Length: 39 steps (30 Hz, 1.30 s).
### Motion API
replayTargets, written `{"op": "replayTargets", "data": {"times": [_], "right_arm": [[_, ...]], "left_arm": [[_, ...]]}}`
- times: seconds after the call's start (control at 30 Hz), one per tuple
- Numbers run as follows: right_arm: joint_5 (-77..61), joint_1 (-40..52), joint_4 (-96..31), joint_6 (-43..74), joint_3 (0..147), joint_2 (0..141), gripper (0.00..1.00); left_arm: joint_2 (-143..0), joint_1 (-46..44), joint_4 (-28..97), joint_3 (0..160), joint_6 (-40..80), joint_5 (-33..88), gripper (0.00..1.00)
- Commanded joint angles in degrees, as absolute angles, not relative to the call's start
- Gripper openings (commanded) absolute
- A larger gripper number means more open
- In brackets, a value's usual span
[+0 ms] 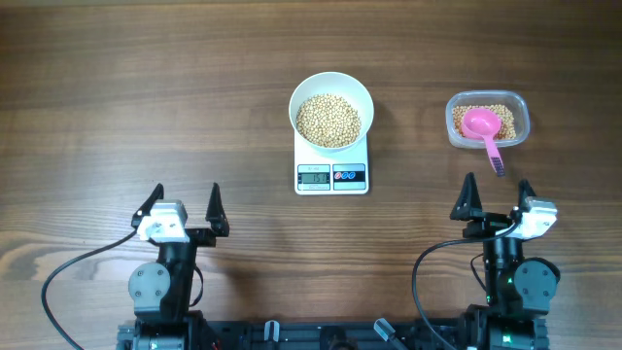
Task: Scoop item into bowl and weigh 150g on scale
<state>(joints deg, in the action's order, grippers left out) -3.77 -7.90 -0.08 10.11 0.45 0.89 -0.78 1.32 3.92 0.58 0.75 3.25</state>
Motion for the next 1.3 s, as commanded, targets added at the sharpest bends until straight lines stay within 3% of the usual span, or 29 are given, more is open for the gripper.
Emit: {"op": "replayTargets", "data": {"times": [0.0,1.27], "right_arm": [[-2.7,-7.5,0.2,9.0,0.3,0.2,1.00],[-2.7,-7.5,0.1,9.1,0.3,0.2,1.00]], "left_arm": [[-0.1,1.7,4.4,0.3,-1.3,1.8,1.00],[-0.2,1.7,4.4,0.3,-3.7,0.5,1.00]]}}
